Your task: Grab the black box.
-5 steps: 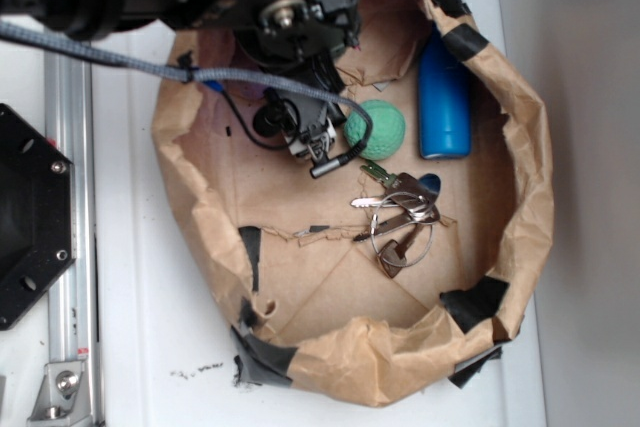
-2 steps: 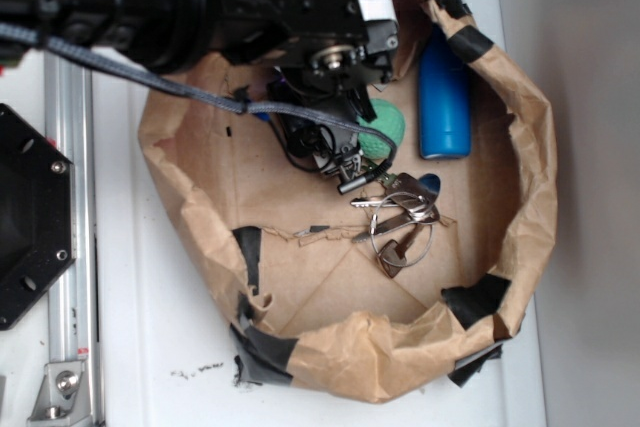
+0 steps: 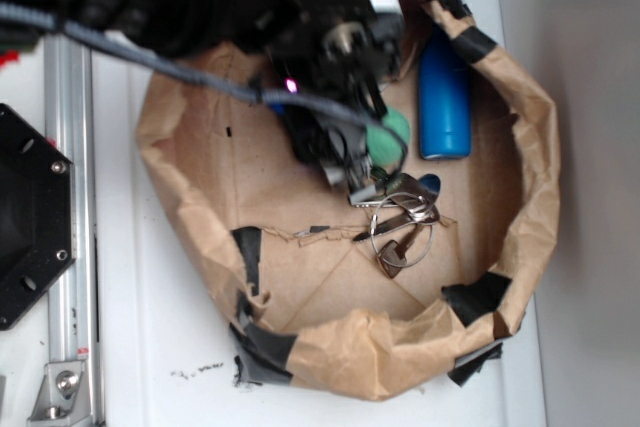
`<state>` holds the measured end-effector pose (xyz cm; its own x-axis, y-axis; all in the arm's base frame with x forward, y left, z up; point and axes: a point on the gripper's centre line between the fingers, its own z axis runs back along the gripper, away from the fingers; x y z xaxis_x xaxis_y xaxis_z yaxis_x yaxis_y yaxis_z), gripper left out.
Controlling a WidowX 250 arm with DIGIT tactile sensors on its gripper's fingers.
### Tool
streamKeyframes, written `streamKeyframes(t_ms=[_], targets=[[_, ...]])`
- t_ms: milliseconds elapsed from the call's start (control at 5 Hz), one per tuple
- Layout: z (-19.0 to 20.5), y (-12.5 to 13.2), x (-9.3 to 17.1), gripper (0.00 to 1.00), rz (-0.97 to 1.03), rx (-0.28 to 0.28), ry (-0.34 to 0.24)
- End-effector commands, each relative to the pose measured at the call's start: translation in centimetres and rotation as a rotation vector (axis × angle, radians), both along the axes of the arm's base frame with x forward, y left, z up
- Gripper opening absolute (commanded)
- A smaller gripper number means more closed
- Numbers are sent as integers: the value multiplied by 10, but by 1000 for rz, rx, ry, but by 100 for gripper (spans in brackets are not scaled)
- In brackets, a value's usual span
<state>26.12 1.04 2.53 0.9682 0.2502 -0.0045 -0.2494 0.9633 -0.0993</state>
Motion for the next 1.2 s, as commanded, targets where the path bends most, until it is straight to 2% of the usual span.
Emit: streamKeyframes(t_ms=[0, 200, 400, 600, 800, 1000], targets=[[8, -32, 5, 100, -81, -11, -23], [9, -35, 3, 100, -92, -10, -33], [9, -32, 2, 0, -72, -5, -37], [17, -26, 0, 0, -73, 17, -43], [40, -17, -4, 0, -72, 26, -73], [89, -8, -3, 0, -137, 9, -112]])
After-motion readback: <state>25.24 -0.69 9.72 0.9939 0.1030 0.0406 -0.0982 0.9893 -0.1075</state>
